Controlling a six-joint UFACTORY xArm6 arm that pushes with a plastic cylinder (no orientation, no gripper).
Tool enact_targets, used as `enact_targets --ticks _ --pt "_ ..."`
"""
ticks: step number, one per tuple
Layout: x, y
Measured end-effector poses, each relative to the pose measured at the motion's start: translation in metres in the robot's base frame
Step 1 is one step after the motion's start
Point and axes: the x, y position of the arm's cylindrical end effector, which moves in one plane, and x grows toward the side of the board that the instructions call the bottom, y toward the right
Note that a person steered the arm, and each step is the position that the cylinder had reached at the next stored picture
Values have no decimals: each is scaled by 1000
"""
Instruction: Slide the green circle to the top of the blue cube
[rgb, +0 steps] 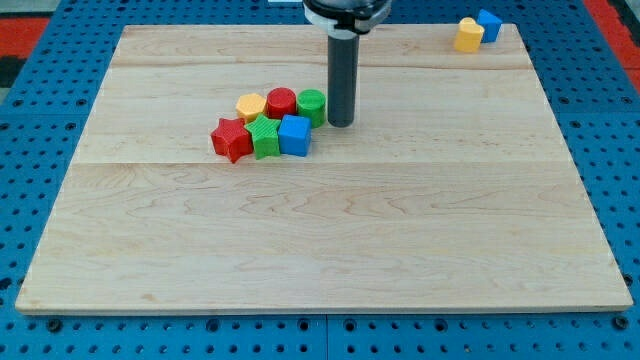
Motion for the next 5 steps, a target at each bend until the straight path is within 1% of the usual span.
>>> enact_targets --ticks 1,2,3,4,5 --pt "-1 43" --pt "-29 49" --pt "-60 25" --pt "-63 3" --pt "-55 -5"
